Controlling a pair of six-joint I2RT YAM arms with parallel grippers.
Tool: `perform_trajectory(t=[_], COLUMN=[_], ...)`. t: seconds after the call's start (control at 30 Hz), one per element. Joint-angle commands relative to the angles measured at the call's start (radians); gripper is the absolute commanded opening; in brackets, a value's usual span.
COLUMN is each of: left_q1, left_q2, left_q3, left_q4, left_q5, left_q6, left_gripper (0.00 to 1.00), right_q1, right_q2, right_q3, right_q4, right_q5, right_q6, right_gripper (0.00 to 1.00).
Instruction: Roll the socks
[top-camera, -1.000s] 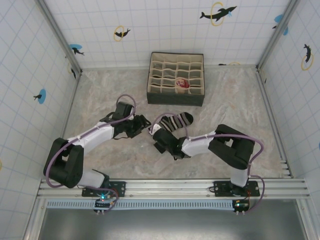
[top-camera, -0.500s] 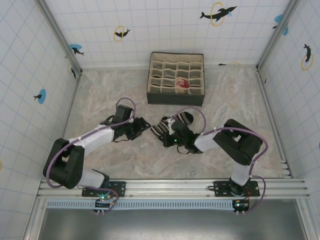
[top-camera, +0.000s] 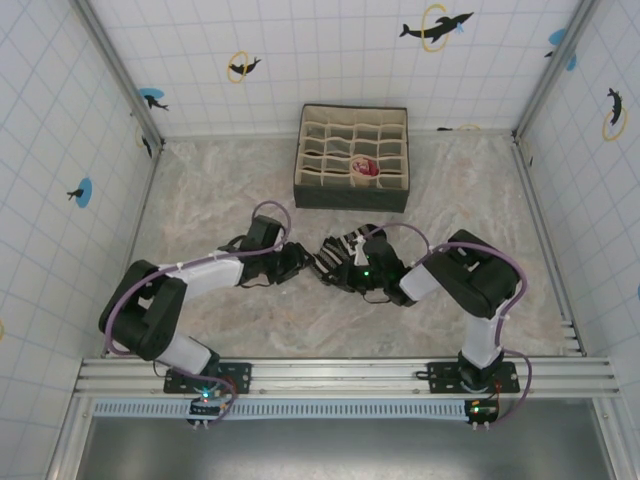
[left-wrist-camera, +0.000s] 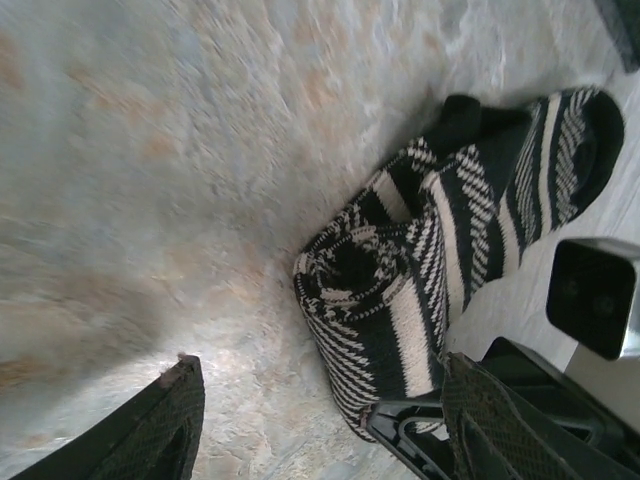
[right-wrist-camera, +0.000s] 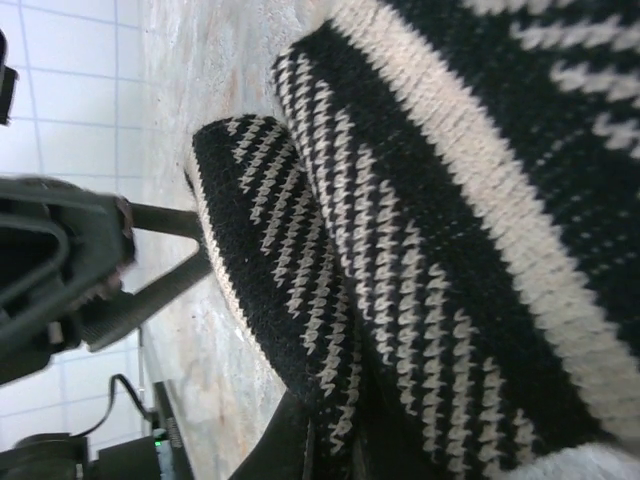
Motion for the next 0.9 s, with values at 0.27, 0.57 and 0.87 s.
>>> perform_trajectory(t=[0.27, 0.57, 0.87], left_q1=[-0.009, -0.032, -0.051], left_q2=[0.116, 0.148, 0.165], left_q3=[0.035, 0.042, 0.031], left_q4=[0.119, 0.157, 0.159], left_q5=[0.012, 0.023, 0.002], left_q6=[0.005, -0.012, -0.03], left_gripper=[0.54, 0.51, 0.35], right_q1=[-0.035, -0.041, -0.051], right_q2=[0.07, 0.081, 0.085], right_q3=[-0.086, -0.081, -0.083], right_q4=[0.076, 0.094, 0.135], right_q5=[-0.054, -0.066, -0.075], right_q6=[0.192, 0.217, 0.252], right_gripper=[0.0, 0.0, 0.0])
